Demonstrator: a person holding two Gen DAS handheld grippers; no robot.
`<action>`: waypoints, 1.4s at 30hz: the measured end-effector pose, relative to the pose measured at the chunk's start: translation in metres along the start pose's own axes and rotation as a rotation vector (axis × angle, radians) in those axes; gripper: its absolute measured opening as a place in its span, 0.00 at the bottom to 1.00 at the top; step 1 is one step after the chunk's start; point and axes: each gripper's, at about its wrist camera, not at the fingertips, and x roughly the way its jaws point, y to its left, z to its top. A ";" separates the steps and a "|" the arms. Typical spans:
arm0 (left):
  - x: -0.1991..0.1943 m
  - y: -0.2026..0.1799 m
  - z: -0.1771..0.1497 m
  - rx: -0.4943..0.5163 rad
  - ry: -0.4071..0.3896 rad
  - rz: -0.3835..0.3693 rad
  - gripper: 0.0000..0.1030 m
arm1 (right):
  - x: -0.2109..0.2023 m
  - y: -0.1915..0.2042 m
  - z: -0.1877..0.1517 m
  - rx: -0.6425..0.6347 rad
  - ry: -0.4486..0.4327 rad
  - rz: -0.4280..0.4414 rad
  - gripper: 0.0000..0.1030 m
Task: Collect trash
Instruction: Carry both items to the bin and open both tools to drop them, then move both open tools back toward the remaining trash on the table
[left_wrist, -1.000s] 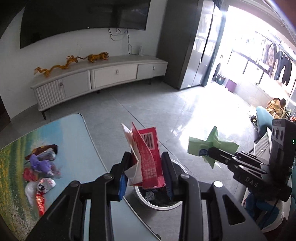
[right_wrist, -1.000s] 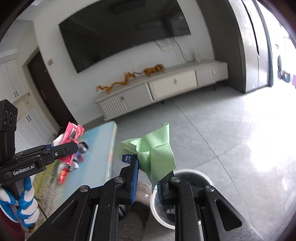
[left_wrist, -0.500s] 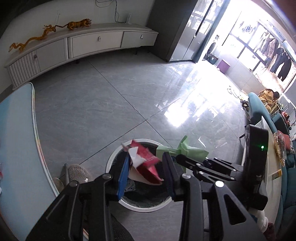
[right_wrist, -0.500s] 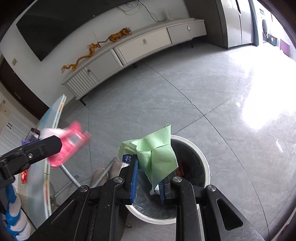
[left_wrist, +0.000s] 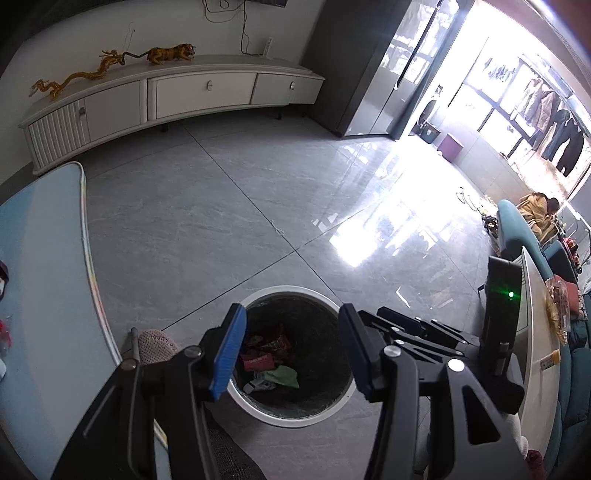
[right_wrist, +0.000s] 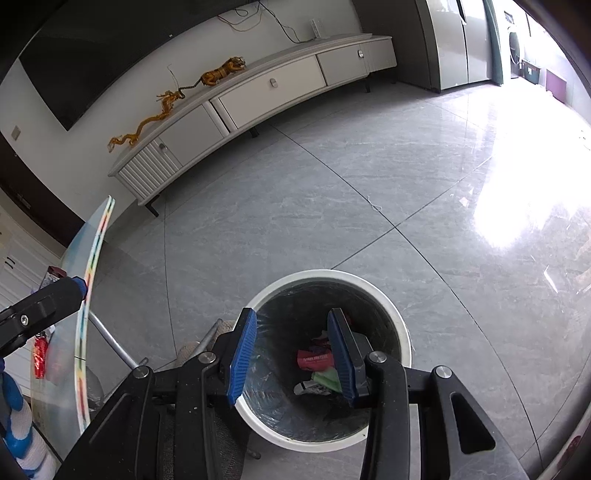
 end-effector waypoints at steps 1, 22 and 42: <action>-0.008 0.001 -0.001 0.000 -0.017 0.010 0.49 | -0.003 0.004 0.000 -0.004 -0.007 0.002 0.37; -0.179 0.049 -0.041 -0.035 -0.305 0.172 0.49 | -0.109 0.119 0.000 -0.157 -0.194 0.099 0.37; -0.309 0.146 -0.097 -0.193 -0.525 0.194 0.49 | -0.155 0.276 -0.025 -0.391 -0.244 0.171 0.37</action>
